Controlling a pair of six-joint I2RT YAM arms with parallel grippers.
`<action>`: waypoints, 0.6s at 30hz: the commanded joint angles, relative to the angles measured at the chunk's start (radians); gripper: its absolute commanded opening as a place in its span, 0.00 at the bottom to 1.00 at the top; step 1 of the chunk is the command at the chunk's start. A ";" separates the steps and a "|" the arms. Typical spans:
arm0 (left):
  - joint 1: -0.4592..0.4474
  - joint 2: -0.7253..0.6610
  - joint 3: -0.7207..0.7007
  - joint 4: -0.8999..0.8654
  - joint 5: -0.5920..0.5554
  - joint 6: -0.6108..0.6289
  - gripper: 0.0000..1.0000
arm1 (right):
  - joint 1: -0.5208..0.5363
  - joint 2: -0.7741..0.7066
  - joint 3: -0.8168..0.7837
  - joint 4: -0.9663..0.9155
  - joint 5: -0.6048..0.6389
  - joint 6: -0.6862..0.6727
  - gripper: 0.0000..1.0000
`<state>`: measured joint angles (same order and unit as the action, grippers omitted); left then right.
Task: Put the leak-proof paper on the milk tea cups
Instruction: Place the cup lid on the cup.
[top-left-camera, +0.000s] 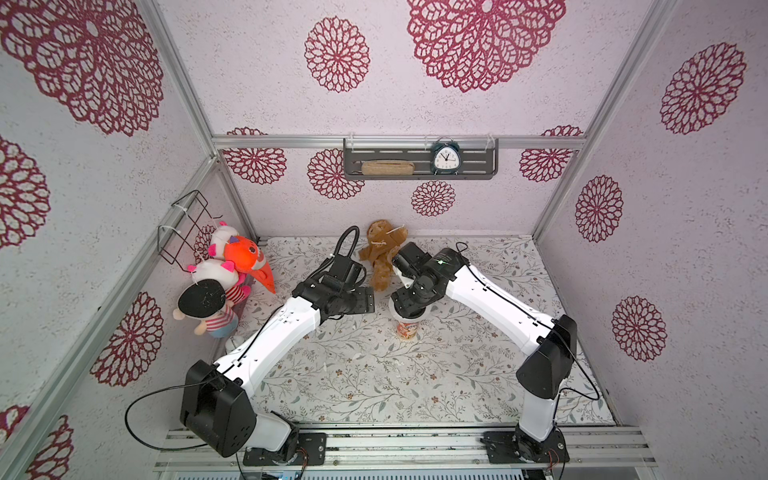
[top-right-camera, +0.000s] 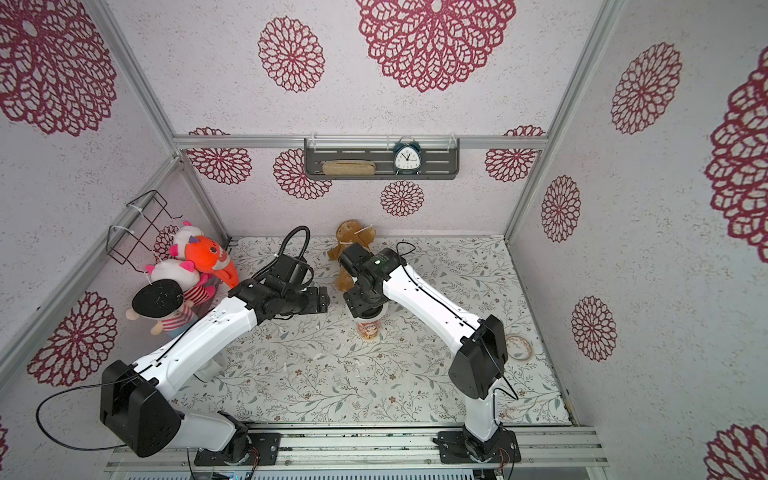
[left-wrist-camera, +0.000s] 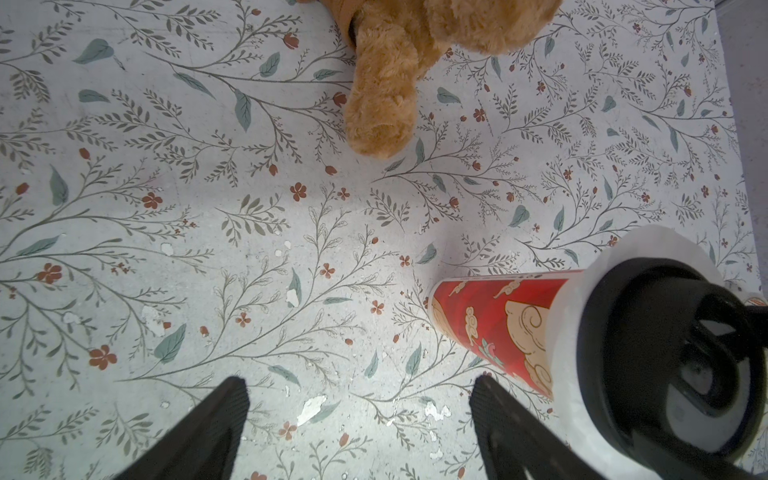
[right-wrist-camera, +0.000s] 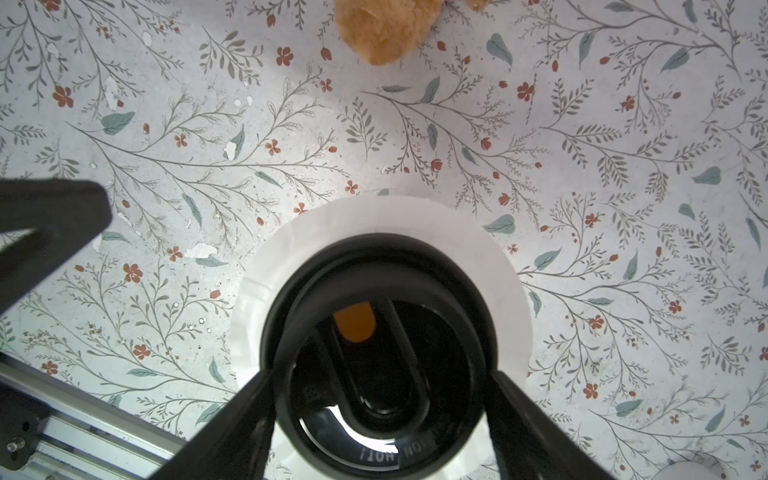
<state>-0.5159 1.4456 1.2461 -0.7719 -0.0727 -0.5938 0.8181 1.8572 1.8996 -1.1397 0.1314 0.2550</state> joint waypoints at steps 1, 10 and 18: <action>0.007 -0.022 0.003 0.015 0.003 0.005 0.88 | -0.005 -0.047 0.016 -0.016 0.010 -0.007 0.82; 0.007 -0.027 0.002 0.013 0.005 0.007 0.88 | -0.006 -0.052 0.023 -0.008 0.002 -0.001 0.85; 0.007 -0.029 0.026 0.008 0.023 0.015 0.88 | -0.006 -0.081 0.036 -0.006 0.015 0.012 0.93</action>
<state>-0.5159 1.4456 1.2465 -0.7723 -0.0597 -0.5900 0.8169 1.8481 1.8996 -1.1385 0.1314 0.2581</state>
